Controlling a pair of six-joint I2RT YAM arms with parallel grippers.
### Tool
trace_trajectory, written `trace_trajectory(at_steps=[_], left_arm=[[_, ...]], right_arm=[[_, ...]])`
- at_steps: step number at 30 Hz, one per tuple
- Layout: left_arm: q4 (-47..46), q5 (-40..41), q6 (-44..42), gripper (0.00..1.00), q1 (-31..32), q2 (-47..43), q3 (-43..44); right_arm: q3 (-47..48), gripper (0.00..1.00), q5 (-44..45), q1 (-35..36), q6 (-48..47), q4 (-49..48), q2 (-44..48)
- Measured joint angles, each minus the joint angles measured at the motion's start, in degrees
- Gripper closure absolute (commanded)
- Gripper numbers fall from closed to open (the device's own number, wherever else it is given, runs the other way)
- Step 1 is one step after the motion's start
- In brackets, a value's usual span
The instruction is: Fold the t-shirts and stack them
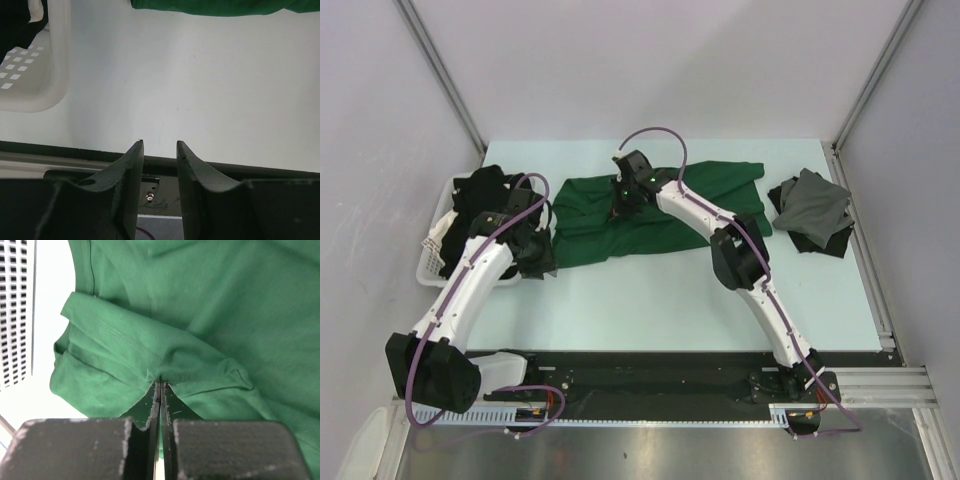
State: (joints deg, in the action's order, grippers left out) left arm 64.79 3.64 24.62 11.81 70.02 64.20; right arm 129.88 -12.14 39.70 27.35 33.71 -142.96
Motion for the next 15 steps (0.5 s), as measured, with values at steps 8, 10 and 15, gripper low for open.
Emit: trace_trajectory(at_steps=[8,10,15], left_arm=[[0.04,0.02,0.0,0.62,0.0,-0.11,-0.57],[0.09,0.04,0.0,0.62,0.0,-0.31,-1.07],[0.37,0.15,0.02,0.62,0.0,-1.42,-2.29]], right_arm=[[1.9,1.0,0.74,-1.05,0.42,-4.7,-1.66],[2.86,1.0,0.74,-1.31,1.09,-6.03,-2.73],[3.43,1.0,0.74,-2.01,2.62,-9.14,-4.79]])
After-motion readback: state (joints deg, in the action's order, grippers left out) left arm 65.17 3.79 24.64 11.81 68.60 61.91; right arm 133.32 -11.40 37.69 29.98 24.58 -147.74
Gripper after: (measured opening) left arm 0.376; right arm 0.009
